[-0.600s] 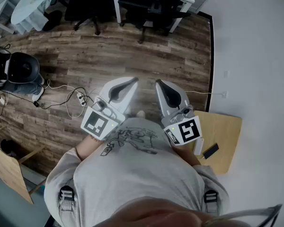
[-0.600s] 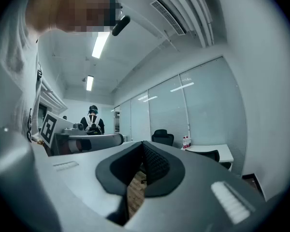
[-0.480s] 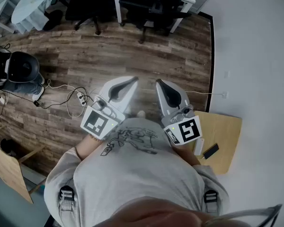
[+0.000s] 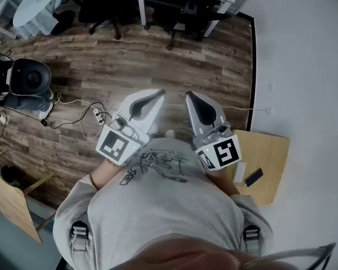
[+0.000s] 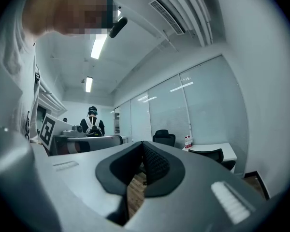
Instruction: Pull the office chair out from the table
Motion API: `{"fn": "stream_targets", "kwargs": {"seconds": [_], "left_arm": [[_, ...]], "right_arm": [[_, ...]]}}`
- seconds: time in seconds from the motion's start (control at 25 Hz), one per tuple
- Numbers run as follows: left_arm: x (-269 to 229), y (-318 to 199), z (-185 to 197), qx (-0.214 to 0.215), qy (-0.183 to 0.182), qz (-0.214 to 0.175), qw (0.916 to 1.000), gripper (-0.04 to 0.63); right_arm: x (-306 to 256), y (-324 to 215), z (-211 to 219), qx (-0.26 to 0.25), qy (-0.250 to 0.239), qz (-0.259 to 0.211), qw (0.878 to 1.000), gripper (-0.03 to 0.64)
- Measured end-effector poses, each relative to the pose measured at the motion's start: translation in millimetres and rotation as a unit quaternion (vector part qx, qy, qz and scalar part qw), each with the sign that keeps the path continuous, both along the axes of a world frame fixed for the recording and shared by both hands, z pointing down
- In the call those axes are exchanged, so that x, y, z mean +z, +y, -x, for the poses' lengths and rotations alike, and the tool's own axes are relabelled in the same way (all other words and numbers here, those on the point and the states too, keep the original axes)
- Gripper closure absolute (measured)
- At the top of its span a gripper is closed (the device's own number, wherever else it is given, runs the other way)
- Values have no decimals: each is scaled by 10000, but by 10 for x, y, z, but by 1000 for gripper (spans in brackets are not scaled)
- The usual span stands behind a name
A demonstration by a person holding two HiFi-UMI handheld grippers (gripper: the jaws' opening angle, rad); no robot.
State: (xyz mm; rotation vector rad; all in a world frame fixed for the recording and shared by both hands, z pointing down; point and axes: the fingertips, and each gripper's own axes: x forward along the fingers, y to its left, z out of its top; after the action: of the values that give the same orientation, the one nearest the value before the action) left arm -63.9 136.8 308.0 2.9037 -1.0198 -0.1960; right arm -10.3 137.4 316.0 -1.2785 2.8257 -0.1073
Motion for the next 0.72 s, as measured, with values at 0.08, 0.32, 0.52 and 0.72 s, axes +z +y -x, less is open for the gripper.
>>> {"fn": "stream_targets", "kwargs": {"seconds": [0.08,0.32,0.52,0.72], "left_arm": [[25,13,64,13,-12,16,10000,592],[76,53,287,15,-54,20,10000,592],[104,20,436,-19,-84,10,10000,592],[126,-45,505,-46,-84,20,10000,592]], "right_arm": [[8,14,69,5,12,-13,10000,611],[43,69,289,15,51,-42,10000,611],[95,25,412,-2,77,-2,10000,611],[101,-50,469,7,79,-28,10000,611]]}}
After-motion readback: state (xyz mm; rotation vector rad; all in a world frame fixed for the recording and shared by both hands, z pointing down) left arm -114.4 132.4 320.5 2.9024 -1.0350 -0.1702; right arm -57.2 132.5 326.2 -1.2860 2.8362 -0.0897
